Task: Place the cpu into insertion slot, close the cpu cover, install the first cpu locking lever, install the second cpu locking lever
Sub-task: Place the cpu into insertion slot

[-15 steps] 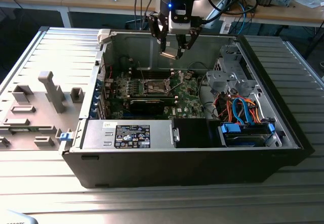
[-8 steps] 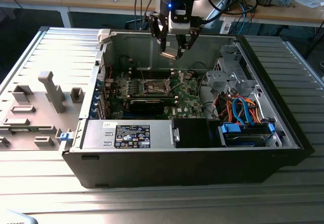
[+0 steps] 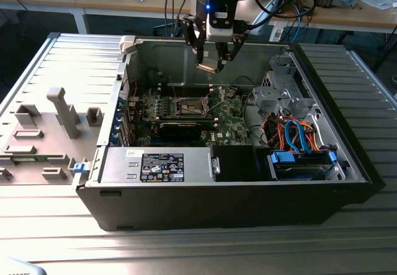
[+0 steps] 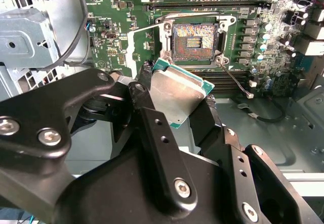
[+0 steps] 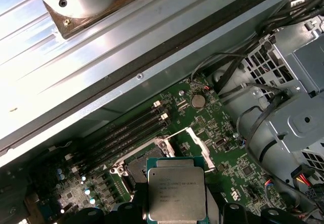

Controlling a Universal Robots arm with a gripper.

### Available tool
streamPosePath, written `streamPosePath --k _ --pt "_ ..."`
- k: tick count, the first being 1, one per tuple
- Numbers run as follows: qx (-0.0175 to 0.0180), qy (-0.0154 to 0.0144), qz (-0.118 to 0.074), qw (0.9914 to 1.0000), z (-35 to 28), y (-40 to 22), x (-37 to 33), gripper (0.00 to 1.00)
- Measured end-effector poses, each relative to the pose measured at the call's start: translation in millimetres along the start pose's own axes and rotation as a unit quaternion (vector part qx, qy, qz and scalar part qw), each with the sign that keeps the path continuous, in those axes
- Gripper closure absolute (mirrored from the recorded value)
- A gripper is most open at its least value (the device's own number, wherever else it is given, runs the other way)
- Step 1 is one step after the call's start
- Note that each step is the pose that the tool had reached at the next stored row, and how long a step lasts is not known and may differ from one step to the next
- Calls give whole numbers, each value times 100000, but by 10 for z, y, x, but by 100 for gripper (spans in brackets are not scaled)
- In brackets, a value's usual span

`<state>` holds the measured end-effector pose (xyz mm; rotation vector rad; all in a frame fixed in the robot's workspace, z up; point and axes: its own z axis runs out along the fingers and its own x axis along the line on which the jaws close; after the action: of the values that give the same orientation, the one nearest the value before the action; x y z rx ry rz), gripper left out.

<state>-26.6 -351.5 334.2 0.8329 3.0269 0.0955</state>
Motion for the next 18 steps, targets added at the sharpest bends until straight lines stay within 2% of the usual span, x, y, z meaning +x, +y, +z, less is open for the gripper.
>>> streamPosePath --k 18 --pt "-12 -37 645 99998 4 0 0 45"
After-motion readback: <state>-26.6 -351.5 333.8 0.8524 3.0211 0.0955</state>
